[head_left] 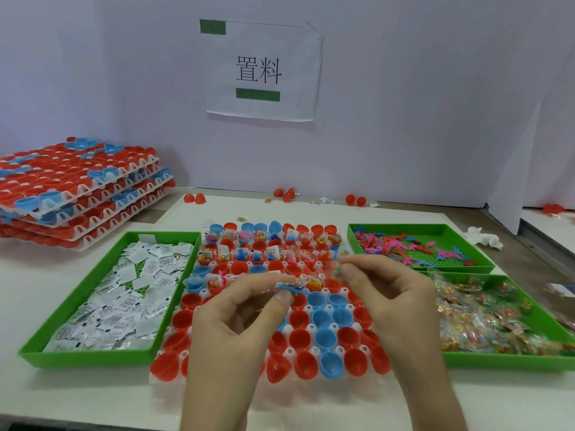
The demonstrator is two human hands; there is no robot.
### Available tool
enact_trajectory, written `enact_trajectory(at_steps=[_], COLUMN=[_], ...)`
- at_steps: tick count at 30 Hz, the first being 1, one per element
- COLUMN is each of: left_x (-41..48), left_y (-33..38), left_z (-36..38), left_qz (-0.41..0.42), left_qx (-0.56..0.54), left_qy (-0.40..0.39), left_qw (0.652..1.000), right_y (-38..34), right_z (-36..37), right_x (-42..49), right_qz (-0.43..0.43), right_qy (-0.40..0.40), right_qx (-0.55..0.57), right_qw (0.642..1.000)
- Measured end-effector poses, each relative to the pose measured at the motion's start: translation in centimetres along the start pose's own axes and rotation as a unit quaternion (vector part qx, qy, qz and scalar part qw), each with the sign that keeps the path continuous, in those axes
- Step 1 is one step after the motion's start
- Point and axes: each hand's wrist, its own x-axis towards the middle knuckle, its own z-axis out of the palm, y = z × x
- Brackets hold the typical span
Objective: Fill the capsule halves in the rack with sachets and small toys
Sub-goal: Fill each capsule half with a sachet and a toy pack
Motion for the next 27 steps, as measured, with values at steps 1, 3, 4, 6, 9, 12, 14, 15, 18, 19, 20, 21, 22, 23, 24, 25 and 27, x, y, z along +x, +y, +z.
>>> enact_trajectory(at_steps=[1, 3, 4, 6, 9, 12, 14, 15, 18, 19, 20, 21, 22, 23, 24, 25, 27], left_x=[0.0, 0.0, 0.1, 0.1, 0.2, 0.2, 0.2, 0.2, 0.2, 0.2, 0.1, 0.1, 0.2, 0.2, 0.2, 0.2, 0.2], left_y=[0.0, 0.0, -0.1, -0.3, -0.6, -0.7, -0.7, -0.7, -0.4, -0.3, -0.3, -0.3, -0.4, -0.4, -0.5, -0.5, -0.6], left_z=[-0.1, -0.2, -0.2, -0.3, -0.5, -0.7, -0.8, -0.8, -0.8, -0.7, -0.6, -0.6, -0.5, -0.5, -0.5, -0.6, -0.7], left_qz=[0.001, 0.004, 0.006, 0.010, 0.024, 0.029, 0.028, 0.028, 0.030, 0.031, 0.033, 0.034, 0.034, 0.034, 0.035, 0.036, 0.036], left_qx=[-0.003, -0.005, -0.006, -0.002, 0.026, 0.035, 0.029, 0.026, 0.020, 0.022, 0.024, 0.025, 0.027, 0.029, 0.031, 0.032, 0.031], left_qy=[-0.004, -0.008, -0.006, 0.002, -0.004, 0.006, 0.013, 0.011, -0.014, -0.024, -0.032, -0.037, -0.041, -0.044, -0.047, -0.049, -0.045], left_qw=[1.000, 1.000, 1.000, 1.000, 0.999, 0.999, 0.999, 0.999, 0.999, 0.999, 0.999, 0.998, 0.998, 0.998, 0.998, 0.998, 0.998], right_y=[-0.4, -1.0, -1.2, -1.6, -2.1, -2.4, -2.4, -2.4, -2.5, -2.5, -2.4, -2.4, -2.4, -2.4, -2.3, -2.3, -2.3], right_z=[0.4, 1.0, 1.1, 1.3, 1.3, 1.3, 1.3, 1.4, 1.4, 1.4, 1.4, 1.3, 1.3, 1.3, 1.3, 1.3, 1.4], right_x=[-0.2, -0.4, -0.6, -0.7, -1.0, -1.1, -1.0, -1.0, -0.8, -0.8, -0.8, -0.8, -0.8, -0.8, -0.8, -0.8, -0.9], right_qz=[0.004, 0.006, 0.006, 0.003, 0.003, 0.008, 0.011, 0.014, 0.030, 0.034, 0.035, 0.036, 0.035, 0.034, 0.031, 0.029, 0.031], right_qy=[-0.027, -0.075, -0.093, -0.125, -0.175, -0.193, -0.189, -0.184, -0.156, -0.152, -0.154, -0.161, -0.166, -0.171, -0.174, -0.178, -0.189], right_qx=[0.008, 0.019, 0.024, 0.025, 0.001, -0.004, 0.006, 0.014, 0.046, 0.047, 0.045, 0.041, 0.037, 0.033, 0.029, 0.028, 0.035], right_qw=[1.000, 0.997, 0.995, 0.992, 0.985, 0.981, 0.982, 0.983, 0.986, 0.987, 0.986, 0.986, 0.985, 0.984, 0.984, 0.983, 0.981])
